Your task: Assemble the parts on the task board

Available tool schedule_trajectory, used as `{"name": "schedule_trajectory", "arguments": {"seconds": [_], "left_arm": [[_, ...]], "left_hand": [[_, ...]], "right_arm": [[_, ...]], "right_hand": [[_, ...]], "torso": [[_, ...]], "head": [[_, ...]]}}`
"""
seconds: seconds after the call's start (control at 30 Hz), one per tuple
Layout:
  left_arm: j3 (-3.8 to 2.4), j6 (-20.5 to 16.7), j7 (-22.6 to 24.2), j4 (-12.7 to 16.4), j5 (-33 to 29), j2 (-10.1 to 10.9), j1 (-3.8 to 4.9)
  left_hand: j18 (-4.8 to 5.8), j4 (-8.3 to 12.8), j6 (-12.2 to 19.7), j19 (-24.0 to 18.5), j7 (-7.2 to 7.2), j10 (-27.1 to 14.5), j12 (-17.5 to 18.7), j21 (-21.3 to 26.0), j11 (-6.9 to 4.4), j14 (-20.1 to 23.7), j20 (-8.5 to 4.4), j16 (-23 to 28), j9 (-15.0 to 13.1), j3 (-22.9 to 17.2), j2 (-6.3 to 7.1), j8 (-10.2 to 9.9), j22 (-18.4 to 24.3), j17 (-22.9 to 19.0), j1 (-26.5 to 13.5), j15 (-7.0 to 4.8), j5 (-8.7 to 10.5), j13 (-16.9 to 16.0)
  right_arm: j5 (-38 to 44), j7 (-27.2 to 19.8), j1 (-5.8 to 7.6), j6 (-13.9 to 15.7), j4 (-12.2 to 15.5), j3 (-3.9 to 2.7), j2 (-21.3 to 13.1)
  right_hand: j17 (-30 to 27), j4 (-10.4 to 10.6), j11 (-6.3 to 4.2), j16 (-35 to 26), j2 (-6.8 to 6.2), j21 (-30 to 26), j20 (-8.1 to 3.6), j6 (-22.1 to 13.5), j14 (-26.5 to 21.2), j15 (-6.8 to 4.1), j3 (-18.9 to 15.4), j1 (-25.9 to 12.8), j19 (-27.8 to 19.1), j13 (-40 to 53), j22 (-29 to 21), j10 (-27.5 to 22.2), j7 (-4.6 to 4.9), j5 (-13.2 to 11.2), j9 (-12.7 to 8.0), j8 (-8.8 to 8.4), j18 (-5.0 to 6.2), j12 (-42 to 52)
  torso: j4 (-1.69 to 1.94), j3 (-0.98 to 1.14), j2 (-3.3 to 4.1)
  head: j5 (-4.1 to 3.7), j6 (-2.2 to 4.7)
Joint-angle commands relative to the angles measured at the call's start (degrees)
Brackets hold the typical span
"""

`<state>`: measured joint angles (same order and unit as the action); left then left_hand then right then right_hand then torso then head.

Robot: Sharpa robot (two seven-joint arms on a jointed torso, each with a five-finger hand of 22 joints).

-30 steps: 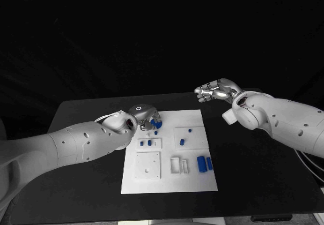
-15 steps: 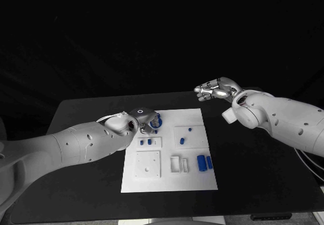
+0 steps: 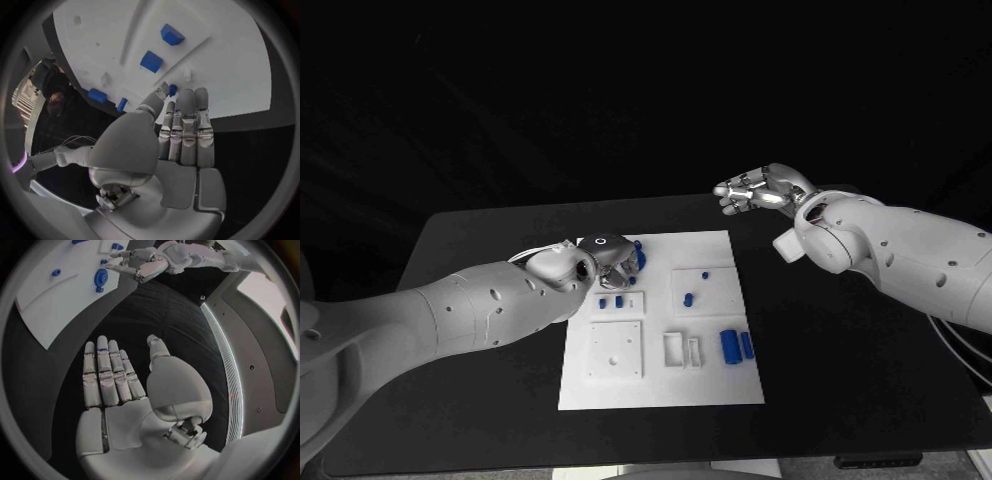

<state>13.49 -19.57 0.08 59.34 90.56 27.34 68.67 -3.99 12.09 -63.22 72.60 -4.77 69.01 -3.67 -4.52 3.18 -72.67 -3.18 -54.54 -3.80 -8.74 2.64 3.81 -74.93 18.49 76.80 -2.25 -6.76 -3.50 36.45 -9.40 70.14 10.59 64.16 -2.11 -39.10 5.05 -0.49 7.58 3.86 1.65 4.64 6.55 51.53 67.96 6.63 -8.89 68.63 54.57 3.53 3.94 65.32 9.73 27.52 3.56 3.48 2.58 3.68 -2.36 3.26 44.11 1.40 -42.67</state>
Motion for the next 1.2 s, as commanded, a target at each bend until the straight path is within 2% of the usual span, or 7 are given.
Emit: {"name": "schedule_trajectory", "arguments": {"seconds": [0.03, 0.23, 0.5, 0.67, 0.93, 1.07, 1.2], "left_arm": [[-0.01, -2.22, 1.38, -0.75, -0.71, -0.53, -0.35], [-0.01, -3.79, 1.82, -2.08, -1.48, -1.20, -0.87], [-0.03, -4.14, 2.09, -2.83, -2.17, -1.74, -1.30], [-0.03, -3.18, 2.16, -3.08, -2.29, -1.97, -1.43], [-0.03, -0.52, 1.87, -3.45, -2.35, -2.05, -1.56], [-0.03, 0.95, 1.50, -3.62, -2.35, -2.11, -1.64], [-0.03, 1.54, 1.39, -3.70, -2.35, -2.19, -1.73]], "left_hand": [[0.88, -0.77, 0.41, 0.25, 0.38, -0.17, 0.17, 0.18, -0.18, -0.18, -0.13, -0.29, 0.04, 0.24, -0.77, -0.22, -0.82, 0.07, 0.32, -0.12, 1.93, 0.07], [0.80, -1.86, 1.39, 0.46, 0.27, -1.80, 0.23, 0.43, 0.13, -0.31, -0.09, -0.15, 0.09, 0.81, -0.96, -0.26, -0.61, -0.21, 1.10, -0.06, 2.16, 0.09], [0.57, -2.55, 2.53, 0.57, 0.30, -3.59, 0.26, 0.41, 0.52, -0.52, 0.04, 0.06, 0.15, 0.51, -0.99, -0.26, -0.60, -0.48, 1.54, 0.09, 1.64, 0.09], [0.42, -2.64, 1.59, 0.52, 0.09, -2.68, 0.28, 0.27, 0.28, -0.80, 0.04, -0.14, 0.12, -0.50, -1.55, -0.21, -0.97, -0.46, 1.77, -0.01, 1.26, 0.11], [0.06, -1.85, -2.89, 0.50, -0.43, 2.26, 0.30, -0.74, -0.42, -1.85, -0.04, -1.40, 0.03, -2.25, -3.14, -0.15, -1.44, 0.03, 2.93, 0.04, 0.54, 0.11], [-0.58, -1.08, -4.00, 2.23, -0.80, 3.55, 0.30, -4.06, -0.61, -4.35, -0.47, -3.00, 0.06, -2.30, -3.63, -0.21, -1.50, 0.70, 3.59, -0.29, 0.25, 0.11], [-0.67, -0.92, -4.08, 2.08, -0.80, 3.59, 0.26, -5.84, -0.59, -4.92, -0.55, -3.22, 0.06, -2.15, -3.87, -0.23, -1.46, 0.87, 3.64, -0.39, 0.25, 0.09]], "right_arm": [[0.32, -0.54, -0.03, -0.22, 0.19, -0.03, 0.02], [0.32, -0.53, -0.03, -0.22, 0.29, -0.03, -0.01], [0.32, -0.52, -0.03, -0.29, 0.31, -0.03, 0.02], [0.32, -0.52, -0.03, -0.34, 0.30, -0.03, 0.09], [0.31, -0.51, -0.03, -0.42, 0.28, -0.03, 0.12], [0.31, -0.51, -0.03, -0.45, 0.30, -0.03, 0.14], [0.31, -0.51, -0.03, -0.47, 0.30, -0.03, 0.15]], "right_hand": [[-0.05, -0.20, 0.01, -0.30, 0.10, -0.05, 0.13, -0.25, -0.39, 0.08, 0.04, -0.41, -0.34, -0.05, -0.07, -0.26, 0.11, 0.22, -0.06, -0.05, -0.43, -0.17], [-0.05, -0.20, 0.01, -0.30, 0.10, -0.05, 0.13, -0.25, -0.39, 0.08, 0.04, -0.41, -0.34, -0.05, -0.07, -0.26, 0.11, 0.22, -0.06, -0.05, -0.43, -0.17], [-0.03, -0.22, 0.00, -0.28, 0.09, -0.03, 0.12, -0.05, -0.34, 0.05, 0.07, -0.41, -0.29, -0.05, -0.07, -0.25, 0.08, 0.22, -0.05, -0.04, -0.42, -0.18], [-0.03, -0.22, 0.00, -0.28, 0.09, -0.03, 0.12, -0.05, -0.34, 0.05, 0.07, -0.41, -0.29, -0.05, -0.07, -0.25, 0.08, 0.22, -0.05, -0.04, -0.42, -0.18], [-0.03, -0.22, 0.00, -0.28, 0.09, -0.03, 0.12, -0.05, -0.34, 0.05, 0.07, -0.41, -0.29, -0.05, -0.07, -0.25, 0.08, 0.22, -0.05, -0.04, -0.42, -0.18], [-0.03, -0.22, 0.00, -0.28, 0.09, -0.03, 0.12, -0.05, -0.34, 0.05, 0.07, -0.41, -0.29, -0.05, -0.07, -0.25, 0.08, 0.22, -0.05, -0.04, -0.42, -0.18], [-0.03, -0.22, 0.00, -0.28, 0.09, -0.03, 0.12, -0.05, -0.34, 0.05, 0.07, -0.41, -0.29, -0.05, -0.07, -0.25, 0.08, 0.22, -0.05, -0.04, -0.42, -0.18]], "torso": [[0.03, -0.02, 0.05], [-0.14, 0.01, 0.08], [0.03, 0.00, 0.03], [0.02, 0.02, 0.04], [0.02, -0.01, -0.03], [0.02, -0.02, -0.04], [0.04, -0.02, -0.04]], "head": [[-0.04, -0.02], [-0.13, -0.07], [-0.33, -0.25], [-0.32, -0.34], [-0.34, -0.52], [-0.35, -0.51], [-0.37, -0.60]]}}
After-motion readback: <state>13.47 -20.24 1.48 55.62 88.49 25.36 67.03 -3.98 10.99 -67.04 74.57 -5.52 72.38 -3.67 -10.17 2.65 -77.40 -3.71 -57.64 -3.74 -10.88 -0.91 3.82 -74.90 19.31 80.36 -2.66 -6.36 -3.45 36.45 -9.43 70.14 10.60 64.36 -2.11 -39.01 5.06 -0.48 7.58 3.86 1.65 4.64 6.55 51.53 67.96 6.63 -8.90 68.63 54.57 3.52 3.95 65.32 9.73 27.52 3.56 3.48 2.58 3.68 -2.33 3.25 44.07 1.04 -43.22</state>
